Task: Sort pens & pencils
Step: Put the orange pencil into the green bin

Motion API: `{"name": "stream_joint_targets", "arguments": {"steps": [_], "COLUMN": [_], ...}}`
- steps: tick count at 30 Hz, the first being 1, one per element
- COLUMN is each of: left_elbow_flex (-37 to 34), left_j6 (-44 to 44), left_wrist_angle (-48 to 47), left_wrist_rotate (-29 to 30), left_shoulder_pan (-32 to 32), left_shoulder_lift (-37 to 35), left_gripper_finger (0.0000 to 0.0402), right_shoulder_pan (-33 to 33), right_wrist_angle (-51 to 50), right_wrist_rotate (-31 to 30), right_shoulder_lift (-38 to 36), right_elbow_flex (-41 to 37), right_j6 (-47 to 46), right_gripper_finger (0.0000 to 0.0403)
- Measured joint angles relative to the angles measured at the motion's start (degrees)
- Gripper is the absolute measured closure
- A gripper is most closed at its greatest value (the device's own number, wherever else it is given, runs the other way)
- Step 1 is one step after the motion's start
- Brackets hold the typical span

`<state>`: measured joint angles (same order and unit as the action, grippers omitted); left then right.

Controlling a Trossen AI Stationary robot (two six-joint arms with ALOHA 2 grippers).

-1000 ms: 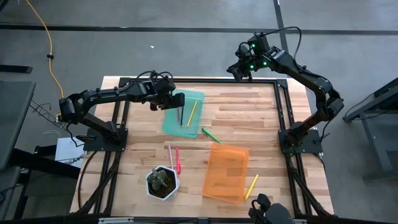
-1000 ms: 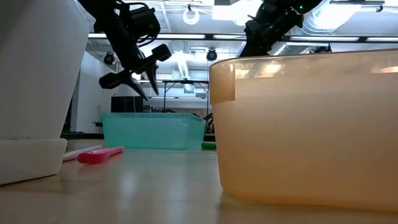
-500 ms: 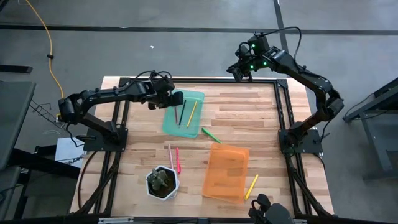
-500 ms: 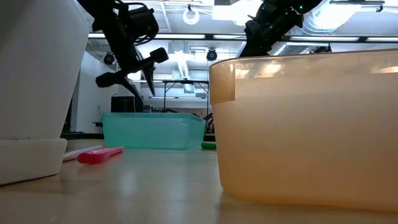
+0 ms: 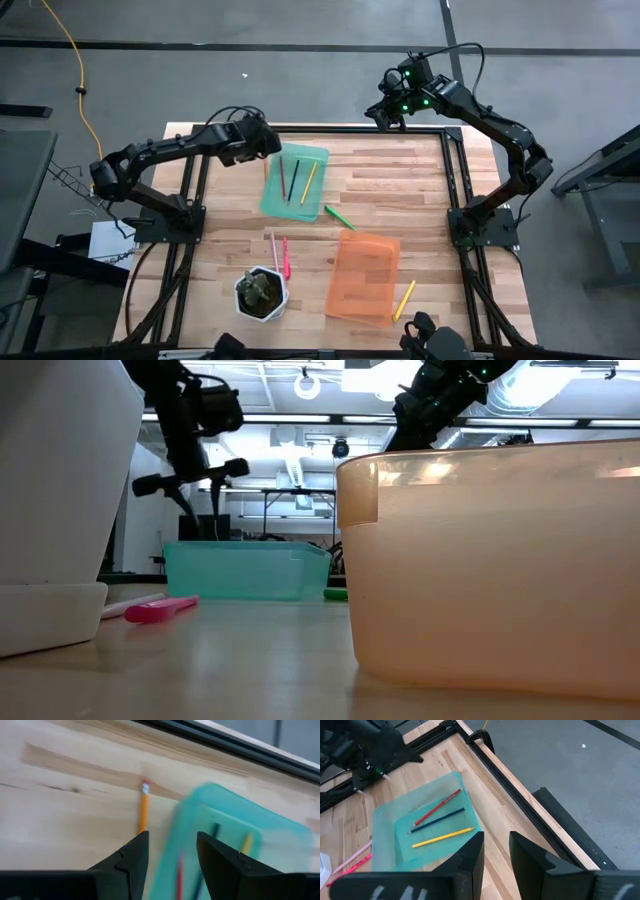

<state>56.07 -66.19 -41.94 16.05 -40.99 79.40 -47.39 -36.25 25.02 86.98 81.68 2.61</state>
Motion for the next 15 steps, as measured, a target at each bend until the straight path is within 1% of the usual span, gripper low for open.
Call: {"name": "stream_joint_targets", "arguments": {"steps": [6, 11, 15], "left_elbow_flex": [0.0, 0.0, 0.0], "left_j6": [1.3, 1.9, 2.1], "left_wrist_angle": [-3.8, -2.4, 0.0], "left_wrist_rotate": [0.6, -0.4, -2.9], "left_shoulder_pan": [-3.3, -4.5, -4.5], "left_shoulder_lift": [0.0, 2.1, 5.7], "left_gripper_finger": [0.0248, 0.0248, 0.0248], "right_shoulder_pan": [0.0, 0.0, 0.0], "right_wrist_angle": [-0.1, -0.6, -0.9], "right_wrist_rotate": [0.0, 0.0, 0.0], "right_shoulder_lift": [0.0, 0.0, 0.0], "right_elbow_flex": [0.0, 0.0, 0.0], "right_j6": [0.0, 0.3, 0.3], "right_gripper_finger": [0.0320, 0.0320, 0.0320]}}
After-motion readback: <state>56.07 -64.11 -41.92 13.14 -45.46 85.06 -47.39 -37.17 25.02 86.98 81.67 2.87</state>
